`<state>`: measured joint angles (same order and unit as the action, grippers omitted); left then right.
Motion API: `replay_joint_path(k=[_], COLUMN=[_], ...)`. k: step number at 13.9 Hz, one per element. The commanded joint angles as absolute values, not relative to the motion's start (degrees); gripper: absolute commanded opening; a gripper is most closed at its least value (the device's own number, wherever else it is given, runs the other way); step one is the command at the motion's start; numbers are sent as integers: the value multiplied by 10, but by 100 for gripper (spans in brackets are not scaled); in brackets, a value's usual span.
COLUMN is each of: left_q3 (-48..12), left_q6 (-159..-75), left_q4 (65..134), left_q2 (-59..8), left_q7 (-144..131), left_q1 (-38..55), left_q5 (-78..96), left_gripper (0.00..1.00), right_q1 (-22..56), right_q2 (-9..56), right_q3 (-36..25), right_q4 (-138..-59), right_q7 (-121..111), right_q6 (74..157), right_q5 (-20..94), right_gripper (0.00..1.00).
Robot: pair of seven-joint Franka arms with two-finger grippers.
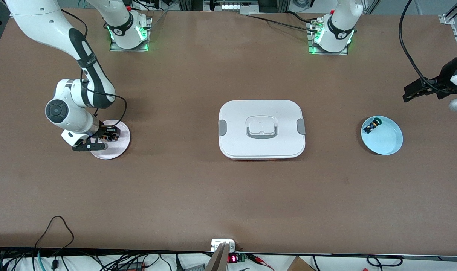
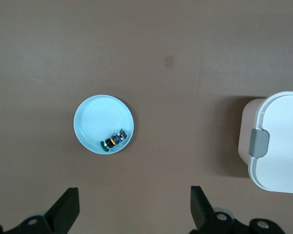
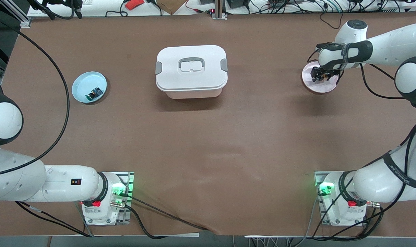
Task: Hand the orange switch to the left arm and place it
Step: 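Lift the orange switch with the right gripper over the white box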
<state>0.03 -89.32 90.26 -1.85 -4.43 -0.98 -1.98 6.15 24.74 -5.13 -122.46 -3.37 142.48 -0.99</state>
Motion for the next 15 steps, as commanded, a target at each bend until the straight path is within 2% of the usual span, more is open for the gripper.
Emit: replay_joint_path(k=[1, 4, 6, 9, 13, 15], left_q3=[0, 0, 0, -2, 0, 5], left_q6=[-881, -880, -880, -874, -852, -824], left_q4=[885, 885, 885, 880, 883, 880], left_q2=[-25, -25, -25, -25, -29, -30], left_q7=[-44, -44, -44, -44, -44, -45], left_q1=[-14, -14, -14, -13, -14, -16], left_q5=[-8, -8, -8, -3, 38, 70], left_gripper=[100, 100, 100, 100, 100, 100], right_q1=[70, 71, 73, 79, 81, 81], right_q2=[200, 176, 167, 168, 156, 150], right_q3=[-27, 10, 39, 64, 103, 131], right_q4=[-1201, -1128, -1070, -1004, -973, -970], right_q7=[-45, -46, -46, -111, -234, -330], right_q6=[1362, 1264, 1217, 1231, 1274, 1314], right_q5=[0, 47, 88, 115, 183, 286], right_gripper=[18, 4, 1, 0, 0, 0])
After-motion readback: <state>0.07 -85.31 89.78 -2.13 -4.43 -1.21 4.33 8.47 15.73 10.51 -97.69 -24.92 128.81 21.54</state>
